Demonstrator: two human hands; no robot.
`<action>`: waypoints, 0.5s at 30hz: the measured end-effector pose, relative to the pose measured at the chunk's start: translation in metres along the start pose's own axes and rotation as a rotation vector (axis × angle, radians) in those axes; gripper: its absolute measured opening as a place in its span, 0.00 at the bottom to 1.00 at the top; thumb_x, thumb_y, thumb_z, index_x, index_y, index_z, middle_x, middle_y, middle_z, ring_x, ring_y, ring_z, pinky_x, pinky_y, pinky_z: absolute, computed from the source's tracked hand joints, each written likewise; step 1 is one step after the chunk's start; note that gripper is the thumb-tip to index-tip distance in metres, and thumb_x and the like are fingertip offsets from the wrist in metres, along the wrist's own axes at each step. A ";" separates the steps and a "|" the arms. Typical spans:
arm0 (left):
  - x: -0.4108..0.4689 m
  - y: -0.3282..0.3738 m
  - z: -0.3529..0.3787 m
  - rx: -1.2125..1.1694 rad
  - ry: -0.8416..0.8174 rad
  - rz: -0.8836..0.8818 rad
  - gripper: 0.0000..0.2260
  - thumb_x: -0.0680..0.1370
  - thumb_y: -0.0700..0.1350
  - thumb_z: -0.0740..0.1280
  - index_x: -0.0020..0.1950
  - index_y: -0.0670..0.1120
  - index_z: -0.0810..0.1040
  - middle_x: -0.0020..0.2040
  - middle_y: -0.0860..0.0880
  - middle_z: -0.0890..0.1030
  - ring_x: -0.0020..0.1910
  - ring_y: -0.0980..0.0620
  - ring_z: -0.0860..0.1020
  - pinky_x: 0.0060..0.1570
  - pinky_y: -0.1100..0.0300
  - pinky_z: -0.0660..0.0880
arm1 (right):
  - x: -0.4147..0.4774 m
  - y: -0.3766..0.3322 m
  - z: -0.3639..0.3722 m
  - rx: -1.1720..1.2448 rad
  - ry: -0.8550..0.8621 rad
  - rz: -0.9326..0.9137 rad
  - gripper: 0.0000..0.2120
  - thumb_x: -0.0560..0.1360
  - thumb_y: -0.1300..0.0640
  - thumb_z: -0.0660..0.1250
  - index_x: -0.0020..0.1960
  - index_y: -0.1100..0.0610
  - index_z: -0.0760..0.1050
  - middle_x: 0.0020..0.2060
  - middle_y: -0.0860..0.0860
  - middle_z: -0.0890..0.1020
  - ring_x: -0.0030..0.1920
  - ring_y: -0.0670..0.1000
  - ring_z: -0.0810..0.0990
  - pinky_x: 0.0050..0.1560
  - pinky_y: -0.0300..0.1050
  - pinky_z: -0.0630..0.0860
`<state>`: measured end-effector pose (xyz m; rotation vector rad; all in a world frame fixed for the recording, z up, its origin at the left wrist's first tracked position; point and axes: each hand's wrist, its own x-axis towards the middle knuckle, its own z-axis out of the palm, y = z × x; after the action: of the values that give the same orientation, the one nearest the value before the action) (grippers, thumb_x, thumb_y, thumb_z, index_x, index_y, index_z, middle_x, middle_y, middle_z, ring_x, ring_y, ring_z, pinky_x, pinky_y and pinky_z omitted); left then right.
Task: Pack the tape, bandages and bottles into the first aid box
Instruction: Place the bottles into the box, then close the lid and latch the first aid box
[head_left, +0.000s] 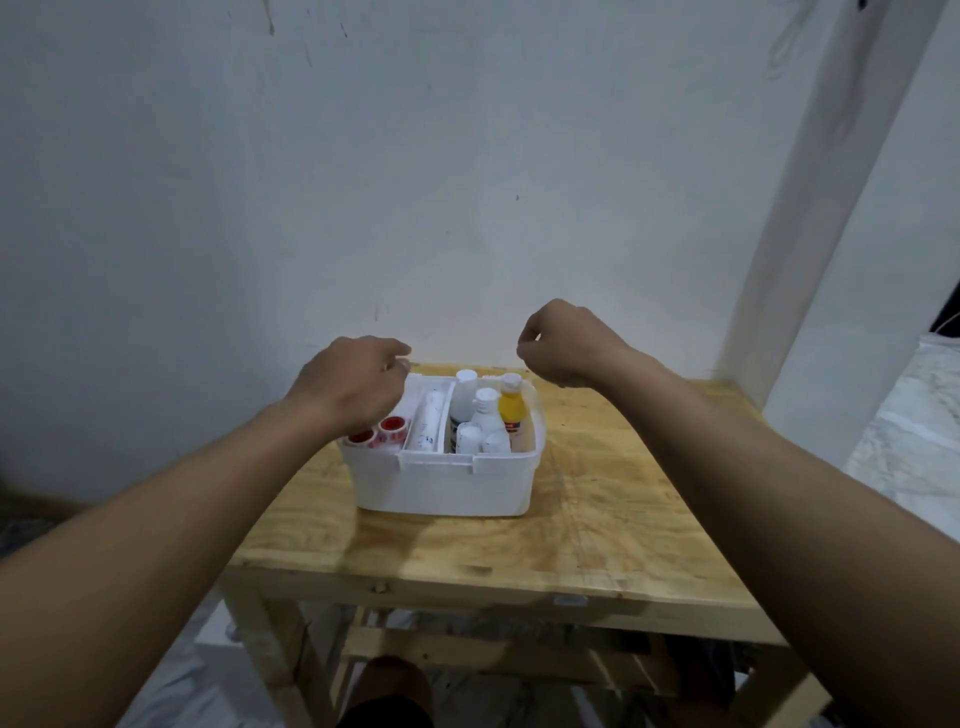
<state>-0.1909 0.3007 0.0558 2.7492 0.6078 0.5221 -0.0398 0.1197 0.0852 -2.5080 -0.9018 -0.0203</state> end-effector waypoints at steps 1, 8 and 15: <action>0.005 -0.005 0.000 -0.044 0.014 -0.035 0.18 0.83 0.50 0.57 0.70 0.48 0.76 0.69 0.49 0.77 0.68 0.46 0.74 0.66 0.50 0.70 | 0.004 0.004 0.004 0.008 0.013 0.021 0.12 0.75 0.57 0.62 0.52 0.59 0.82 0.49 0.54 0.85 0.47 0.55 0.83 0.51 0.54 0.82; 0.037 -0.023 0.021 -0.226 -0.084 -0.433 0.17 0.82 0.52 0.57 0.51 0.39 0.77 0.54 0.39 0.81 0.44 0.43 0.77 0.42 0.56 0.72 | 0.017 0.015 0.032 0.133 -0.078 0.219 0.15 0.80 0.51 0.59 0.42 0.61 0.73 0.40 0.56 0.80 0.38 0.56 0.80 0.43 0.49 0.80; 0.057 -0.027 0.037 -0.476 -0.185 -0.621 0.06 0.79 0.39 0.59 0.43 0.41 0.71 0.45 0.42 0.74 0.41 0.44 0.73 0.35 0.56 0.67 | 0.027 0.020 0.048 0.384 -0.100 0.337 0.09 0.81 0.59 0.59 0.44 0.62 0.73 0.45 0.60 0.81 0.46 0.61 0.84 0.44 0.52 0.84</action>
<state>-0.1374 0.3430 0.0300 1.9930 1.0681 0.2185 -0.0133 0.1435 0.0390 -2.2756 -0.4540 0.3557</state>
